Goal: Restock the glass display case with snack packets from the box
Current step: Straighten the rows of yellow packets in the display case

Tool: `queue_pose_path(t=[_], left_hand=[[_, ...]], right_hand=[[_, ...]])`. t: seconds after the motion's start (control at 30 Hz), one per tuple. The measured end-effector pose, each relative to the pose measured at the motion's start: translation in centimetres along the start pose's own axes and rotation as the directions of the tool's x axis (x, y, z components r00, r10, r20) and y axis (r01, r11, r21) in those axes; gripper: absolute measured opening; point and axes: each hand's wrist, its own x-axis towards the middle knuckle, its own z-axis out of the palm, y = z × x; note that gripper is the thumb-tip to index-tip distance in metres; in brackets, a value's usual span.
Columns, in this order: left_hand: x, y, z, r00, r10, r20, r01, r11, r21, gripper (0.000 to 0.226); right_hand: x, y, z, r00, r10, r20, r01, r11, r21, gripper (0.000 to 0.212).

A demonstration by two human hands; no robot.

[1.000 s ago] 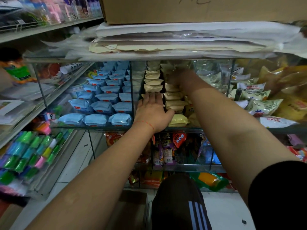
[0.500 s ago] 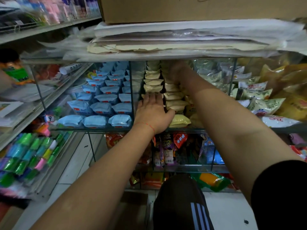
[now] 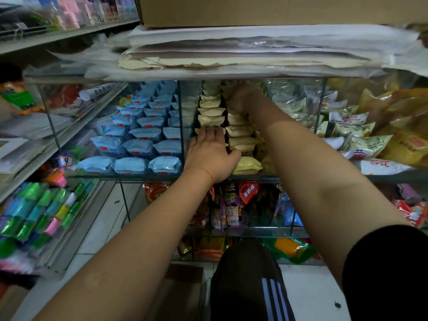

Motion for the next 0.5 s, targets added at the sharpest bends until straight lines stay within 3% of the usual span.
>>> queue_pose_path(t=[0.17, 0.27, 0.37, 0.43, 0.5], left_hand=[[0.3, -0.1, -0.2, 1.000, 0.005, -0.011, -0.005, 1.000, 0.006, 0.075], [0.1, -0.1, 0.1, 1.000, 0.002, -0.005, -0.002, 1.000, 0.001, 0.075], [0.3, 0.0, 0.0, 1.000, 0.002, -0.008, -0.002, 1.000, -0.005, 0.074], [0.4, 0.0, -0.2, 1.000, 0.004, -0.015, -0.004, 1.000, -0.005, 0.074], [0.4, -0.2, -0.2, 1.000, -0.002, -0.018, 0.002, 1.000, -0.003, 0.074]], right_hand=[[0.0, 1.3, -0.4, 0.990, 0.044, -0.132, -0.037, 0.998, 0.055, 0.041], [-0.5, 0.4, 0.6, 0.999, -0.008, -0.038, 0.013, 0.990, 0.143, 0.043], [-0.2, 0.1, 1.5, 0.989, -0.064, 0.133, 0.051, 0.994, 0.102, 0.050], [-0.3, -0.3, 1.1, 0.985, -0.053, 0.163, 0.033, 0.992, 0.122, 0.049], [-0.6, -0.9, 0.1, 0.993, -0.058, 0.102, 0.044, 0.990, 0.133, 0.042]])
